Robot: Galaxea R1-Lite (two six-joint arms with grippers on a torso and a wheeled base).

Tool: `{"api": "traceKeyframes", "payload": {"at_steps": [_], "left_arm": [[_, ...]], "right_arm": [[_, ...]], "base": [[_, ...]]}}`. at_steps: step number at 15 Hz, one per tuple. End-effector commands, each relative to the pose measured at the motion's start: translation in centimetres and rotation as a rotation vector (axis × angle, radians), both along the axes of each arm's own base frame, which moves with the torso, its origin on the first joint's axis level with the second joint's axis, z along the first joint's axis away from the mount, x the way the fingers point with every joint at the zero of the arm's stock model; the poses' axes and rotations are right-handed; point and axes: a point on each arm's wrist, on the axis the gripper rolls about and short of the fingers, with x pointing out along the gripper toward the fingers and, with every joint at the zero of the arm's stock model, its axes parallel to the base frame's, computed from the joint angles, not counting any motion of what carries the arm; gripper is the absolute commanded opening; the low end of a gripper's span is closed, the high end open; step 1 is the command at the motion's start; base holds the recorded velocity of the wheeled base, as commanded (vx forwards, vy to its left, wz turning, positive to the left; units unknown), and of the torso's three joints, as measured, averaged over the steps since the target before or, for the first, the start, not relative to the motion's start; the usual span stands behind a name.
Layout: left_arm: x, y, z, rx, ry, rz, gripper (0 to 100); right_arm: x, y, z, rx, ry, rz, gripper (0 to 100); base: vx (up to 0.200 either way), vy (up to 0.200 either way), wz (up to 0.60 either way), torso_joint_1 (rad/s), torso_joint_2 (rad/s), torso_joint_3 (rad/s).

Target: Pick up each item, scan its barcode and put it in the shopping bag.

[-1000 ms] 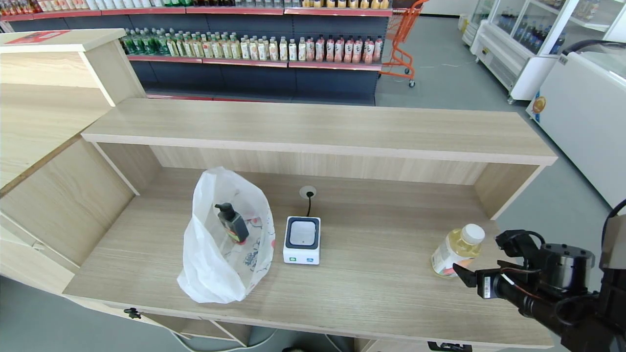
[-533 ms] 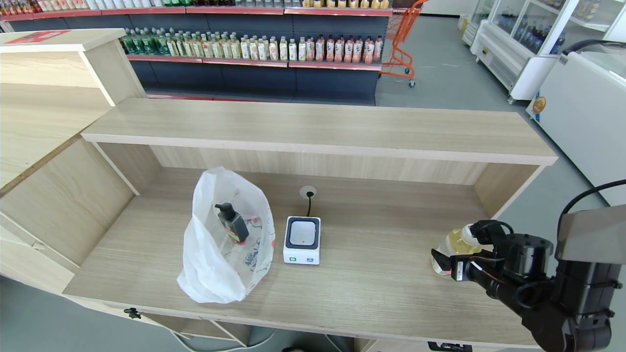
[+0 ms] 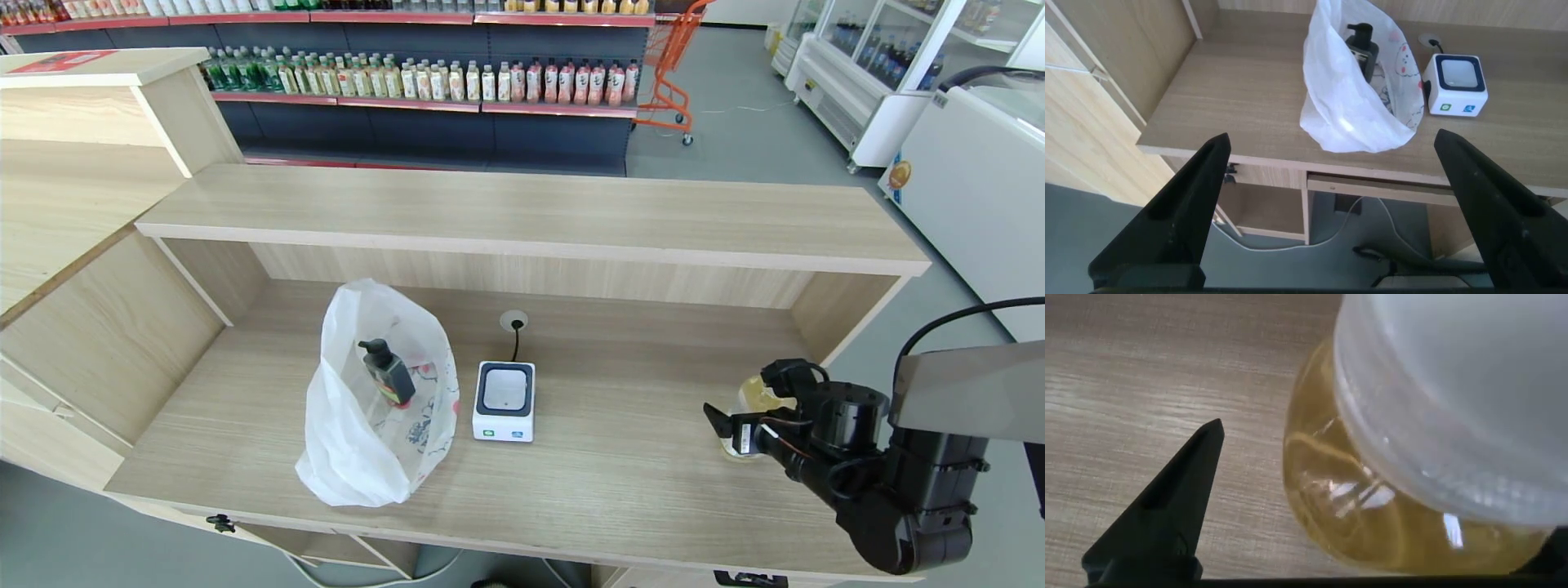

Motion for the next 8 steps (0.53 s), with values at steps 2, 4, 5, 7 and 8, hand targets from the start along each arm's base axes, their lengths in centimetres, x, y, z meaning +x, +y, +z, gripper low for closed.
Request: {"api": "traceKeyframes", "payload": {"at_steps": [2, 4, 5, 7, 8], "left_arm": [[0.0, 0.0, 0.0, 0.000, 0.000, 0.000, 100], [0.0, 0.0, 0.0, 0.000, 0.000, 0.000, 100], [0.0, 0.0, 0.0, 0.000, 0.000, 0.000, 100], [0.0, 0.0, 0.0, 0.000, 0.000, 0.000, 100], [0.0, 0.0, 0.0, 0.000, 0.000, 0.000, 100]], "right_arm": [[0.9, 0.4, -0.5, -0.040, -0.015, 0.028, 100], [1.2, 0.6, -0.4, -0.039, -0.027, 0.036, 0], [1.4, 0.7, -0.3, -0.039, -0.036, 0.043, 0], [1.6, 0.7, -0.1, -0.041, -0.050, 0.043, 0], [1.6, 0.7, -0.1, -0.053, -0.050, 0.046, 0]], "base": [[0.000, 0.000, 0.00, 0.000, 0.00, 0.000], [0.000, 0.000, 0.00, 0.000, 0.00, 0.000], [0.000, 0.000, 0.00, 0.000, 0.00, 0.000], [0.000, 0.000, 0.00, 0.000, 0.00, 0.000], [0.000, 0.000, 0.00, 0.000, 0.00, 0.000]]}}
